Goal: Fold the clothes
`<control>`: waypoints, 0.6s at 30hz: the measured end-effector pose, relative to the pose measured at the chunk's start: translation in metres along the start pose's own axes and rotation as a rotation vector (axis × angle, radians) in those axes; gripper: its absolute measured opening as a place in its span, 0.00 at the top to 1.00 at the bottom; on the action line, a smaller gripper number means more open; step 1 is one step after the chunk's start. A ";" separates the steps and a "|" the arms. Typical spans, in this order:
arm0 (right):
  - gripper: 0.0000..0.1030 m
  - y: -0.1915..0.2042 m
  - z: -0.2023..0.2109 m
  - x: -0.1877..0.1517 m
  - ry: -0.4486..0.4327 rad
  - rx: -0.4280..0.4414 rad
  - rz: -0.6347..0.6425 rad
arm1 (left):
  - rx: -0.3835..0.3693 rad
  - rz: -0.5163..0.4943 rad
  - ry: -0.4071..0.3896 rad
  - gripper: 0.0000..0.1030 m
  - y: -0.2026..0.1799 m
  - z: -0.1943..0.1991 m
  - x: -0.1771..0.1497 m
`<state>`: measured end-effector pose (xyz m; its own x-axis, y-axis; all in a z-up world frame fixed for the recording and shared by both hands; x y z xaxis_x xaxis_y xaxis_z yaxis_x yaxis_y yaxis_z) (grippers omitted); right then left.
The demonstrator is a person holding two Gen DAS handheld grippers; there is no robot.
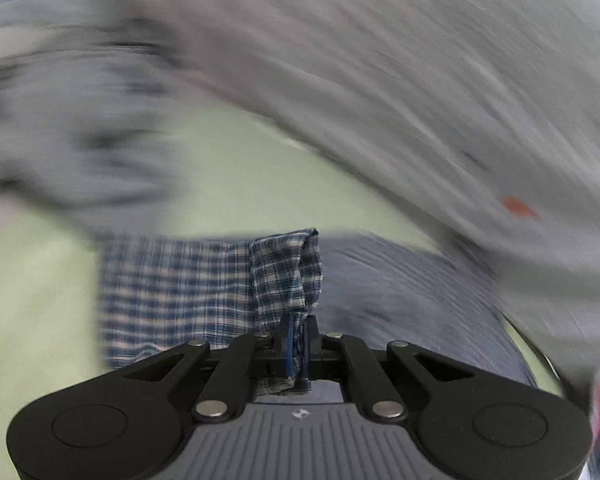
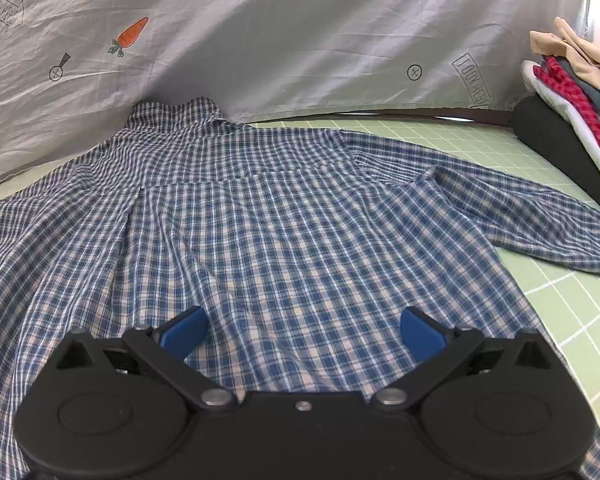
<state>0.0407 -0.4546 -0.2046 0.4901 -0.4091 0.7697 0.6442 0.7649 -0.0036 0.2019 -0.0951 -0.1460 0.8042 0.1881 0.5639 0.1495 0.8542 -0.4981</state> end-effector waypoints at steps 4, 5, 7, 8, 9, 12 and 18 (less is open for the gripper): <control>0.00 0.001 0.000 0.000 -0.001 -0.001 -0.002 | -0.126 -0.123 0.114 0.72 -0.060 -0.032 -0.022; 0.00 0.001 -0.001 0.000 -0.002 -0.001 -0.003 | -0.105 -0.135 0.127 0.66 -0.061 -0.035 -0.025; 0.00 0.001 -0.001 0.000 -0.002 0.000 -0.004 | -0.057 -0.154 0.149 0.46 -0.060 -0.040 -0.031; 0.00 0.001 -0.001 0.000 -0.002 0.001 -0.005 | -0.012 -0.147 0.148 0.41 -0.054 -0.040 -0.032; 0.00 0.001 -0.001 0.000 0.000 0.003 -0.004 | 0.027 -0.142 0.147 0.34 -0.047 -0.040 -0.032; 0.00 0.002 -0.003 0.005 0.036 0.012 0.001 | 0.140 -0.141 0.130 0.29 -0.021 -0.034 -0.032; 0.00 0.030 0.012 0.045 0.008 0.118 -0.030 | 0.319 -0.068 0.130 0.26 0.026 -0.020 -0.034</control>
Point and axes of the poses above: each gripper's, at about its wrist camera, not at the fingertips, and z roughly against the way its jaws point, y to its left, x to its top, the point moved 4 cm from there along -z, roughly the way its jaws point
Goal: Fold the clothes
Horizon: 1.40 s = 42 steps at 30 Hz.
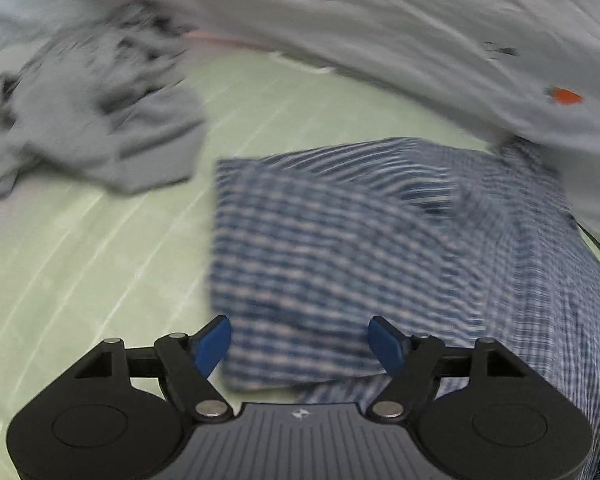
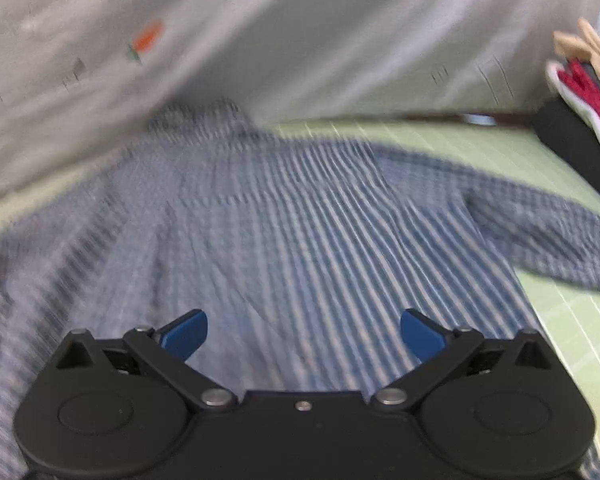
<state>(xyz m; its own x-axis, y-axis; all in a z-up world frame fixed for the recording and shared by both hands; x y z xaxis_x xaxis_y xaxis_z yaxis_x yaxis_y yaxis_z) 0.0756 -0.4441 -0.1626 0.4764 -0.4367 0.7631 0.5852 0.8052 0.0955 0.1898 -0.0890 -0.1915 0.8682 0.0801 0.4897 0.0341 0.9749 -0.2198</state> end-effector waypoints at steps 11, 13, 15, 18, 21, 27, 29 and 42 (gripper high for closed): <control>0.00 0.097 -0.051 -0.011 0.494 0.712 -0.670 | 0.052 -0.065 0.012 0.12 -0.005 -0.010 -0.007; 0.00 0.107 -0.054 -0.026 0.557 0.736 -0.740 | 0.051 -0.087 0.009 0.07 -0.008 -0.012 -0.009; 0.00 0.115 -0.051 -0.037 0.598 0.738 -0.744 | 0.060 -0.115 0.012 0.04 -0.012 -0.015 -0.011; 0.05 0.119 -0.043 -0.042 0.593 0.714 -0.713 | 0.082 -0.164 0.019 0.00 -0.019 -0.019 -0.013; 0.06 0.117 -0.033 -0.034 0.542 0.728 -0.715 | 0.113 -0.203 0.020 0.00 -0.023 -0.022 -0.016; 0.07 0.130 -0.030 -0.033 0.593 0.764 -0.631 | 0.127 -0.209 0.009 0.00 -0.023 -0.025 -0.014; 0.17 0.140 -0.032 -0.034 0.609 0.728 -0.565 | 0.127 -0.212 0.007 0.00 -0.024 -0.026 -0.013; 0.76 0.206 -0.023 -0.033 0.501 0.599 0.125 | 0.128 -0.215 -0.015 0.00 -0.025 -0.026 -0.014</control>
Point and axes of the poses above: each gripper's, at about its wrist camera, not at the fingertips, and z roughly against the way its jaws point, y to its left, x to its top, the point moved 4 cm from there along -z, roughly the way its jaws point
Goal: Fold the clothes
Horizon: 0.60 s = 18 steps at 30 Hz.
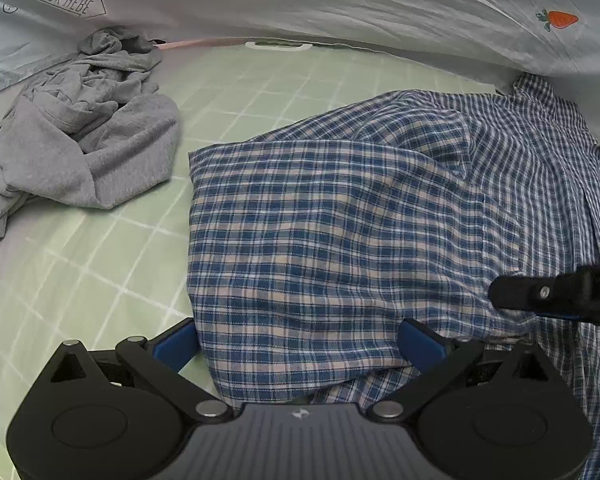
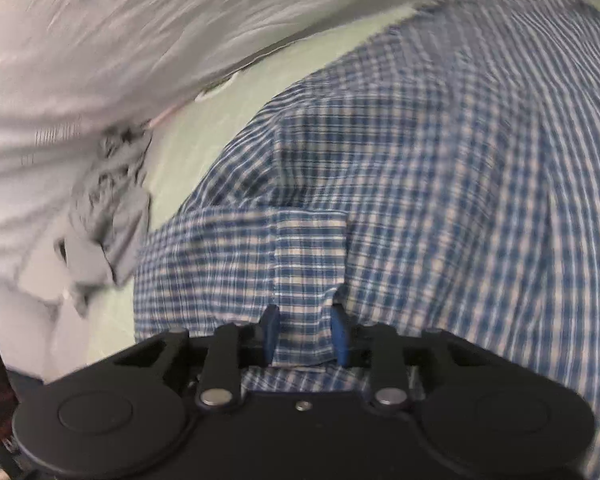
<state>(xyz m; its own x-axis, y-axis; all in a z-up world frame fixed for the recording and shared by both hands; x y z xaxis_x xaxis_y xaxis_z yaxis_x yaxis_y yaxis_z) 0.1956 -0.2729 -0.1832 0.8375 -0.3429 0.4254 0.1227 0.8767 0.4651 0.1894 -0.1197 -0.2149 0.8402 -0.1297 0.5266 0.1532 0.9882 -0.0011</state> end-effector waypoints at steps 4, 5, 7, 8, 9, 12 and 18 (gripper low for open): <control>0.97 -0.005 -0.001 -0.003 -0.021 -0.054 0.075 | -0.005 0.003 0.001 0.00 0.000 0.001 0.000; 0.98 -0.007 0.004 -0.003 -0.040 -0.054 0.070 | -0.015 0.011 0.005 0.00 0.002 0.001 0.001; 0.98 -0.012 0.014 -0.003 -0.081 -0.052 0.060 | -0.040 0.061 -0.001 0.01 0.007 0.008 0.002; 0.98 -0.012 0.024 -0.003 -0.112 -0.062 0.065 | -0.051 0.089 -0.012 0.01 0.010 0.014 0.004; 0.98 -0.012 0.034 -0.002 -0.143 -0.073 0.072 | -0.056 0.101 -0.036 0.01 0.012 0.023 0.005; 0.98 -0.012 0.065 0.000 -0.237 -0.107 0.092 | -0.048 0.072 -0.093 0.01 0.006 0.049 0.008; 0.98 -0.059 0.148 -0.004 -0.434 -0.227 0.030 | -0.100 0.038 -0.127 0.00 -0.034 0.087 -0.008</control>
<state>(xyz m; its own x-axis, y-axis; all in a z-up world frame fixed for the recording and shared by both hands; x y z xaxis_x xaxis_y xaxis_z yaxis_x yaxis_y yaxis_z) 0.1063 -0.3737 -0.0973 0.5489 -0.3833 0.7428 0.2559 0.9231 0.2871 0.1320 -0.1450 -0.1453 0.7748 -0.0747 0.6278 0.1786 0.9784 -0.1040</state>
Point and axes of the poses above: each gripper's, at about its wrist camera, not at the fingertips, and z roughly against the way its jaws point, y to its left, x to its top, the point moved 4 cm from there along -z, roughly the way its jaws point
